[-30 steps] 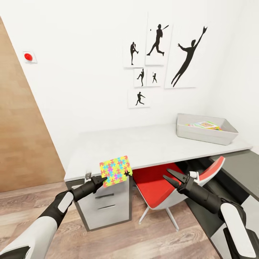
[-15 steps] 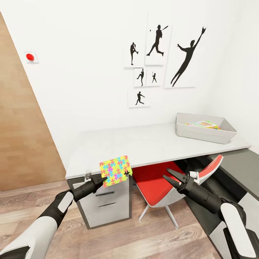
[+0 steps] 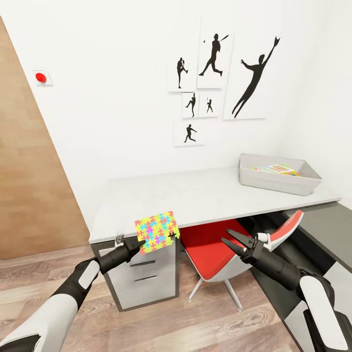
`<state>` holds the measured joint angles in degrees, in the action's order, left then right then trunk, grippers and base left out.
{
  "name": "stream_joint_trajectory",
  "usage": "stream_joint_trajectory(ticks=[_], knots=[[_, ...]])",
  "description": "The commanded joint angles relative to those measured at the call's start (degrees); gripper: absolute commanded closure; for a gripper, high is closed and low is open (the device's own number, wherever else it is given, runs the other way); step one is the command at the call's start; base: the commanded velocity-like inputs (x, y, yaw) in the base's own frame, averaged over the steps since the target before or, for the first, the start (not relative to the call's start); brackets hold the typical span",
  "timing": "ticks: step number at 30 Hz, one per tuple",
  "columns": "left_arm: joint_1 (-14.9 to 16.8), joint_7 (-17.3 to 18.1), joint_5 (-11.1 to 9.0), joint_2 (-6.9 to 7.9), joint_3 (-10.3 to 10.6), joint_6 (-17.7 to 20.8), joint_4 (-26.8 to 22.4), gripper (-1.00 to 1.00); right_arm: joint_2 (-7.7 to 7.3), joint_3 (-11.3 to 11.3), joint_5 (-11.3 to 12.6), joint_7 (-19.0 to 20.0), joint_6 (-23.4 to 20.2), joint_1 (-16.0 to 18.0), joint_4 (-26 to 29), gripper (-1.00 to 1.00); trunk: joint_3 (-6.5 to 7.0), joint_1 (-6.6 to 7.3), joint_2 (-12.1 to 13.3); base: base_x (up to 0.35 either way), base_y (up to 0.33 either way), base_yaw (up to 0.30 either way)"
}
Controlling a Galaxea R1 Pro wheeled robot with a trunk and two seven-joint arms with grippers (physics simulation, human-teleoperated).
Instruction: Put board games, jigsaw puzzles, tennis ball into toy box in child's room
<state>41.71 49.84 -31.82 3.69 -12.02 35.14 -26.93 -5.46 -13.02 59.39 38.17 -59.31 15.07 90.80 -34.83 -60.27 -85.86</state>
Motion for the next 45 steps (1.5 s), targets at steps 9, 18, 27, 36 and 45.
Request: stream_joint_trajectory(ticks=[9, 18, 27, 36, 45], knots=[[0.04, 0.23, -0.18, 0.00, -0.18, 0.37, -0.15, 1.00, 0.01, -0.07, -0.24, 0.31, -0.22, 0.05, -0.05, -1.00, -0.05, 0.00, -0.03, 0.000, 0.000, 0.000], [0.04, 0.26, -0.17, -0.08, -0.11, 0.45, -0.38, 1.00, 0.01, -0.07, -0.24, 0.32, -0.19, 0.05, -0.09, -1.00, 1.20, 1.54, 2.78, 0.000, 0.000, 0.000], [0.04, 0.28, -0.17, -0.04, -0.03, 0.53, -0.57, 1.00, 0.01, -0.07, -0.24, 0.32, -0.19, 0.05, -0.09, -1.00, 2.82, 3.52, 6.39, 0.000, 0.000, 0.000], [0.04, 1.13, -0.18, -0.02, 0.29, 0.91, -0.58, 1.00, 0.09, -0.07, -0.45, 0.24, -0.11, 0.05, -0.18, -1.00, 4.44, 5.49, 10.00, 0.000, 0.000, 0.000], [0.04, 4.81, -0.12, -0.01, 0.53, 5.31, -0.81, 1.00, 0.09, -0.07, -0.50, 0.24, -0.10, 0.05, -0.18, -1.00, 6.05, 7.47, 13.61, 0.000, 0.000, 0.000]])
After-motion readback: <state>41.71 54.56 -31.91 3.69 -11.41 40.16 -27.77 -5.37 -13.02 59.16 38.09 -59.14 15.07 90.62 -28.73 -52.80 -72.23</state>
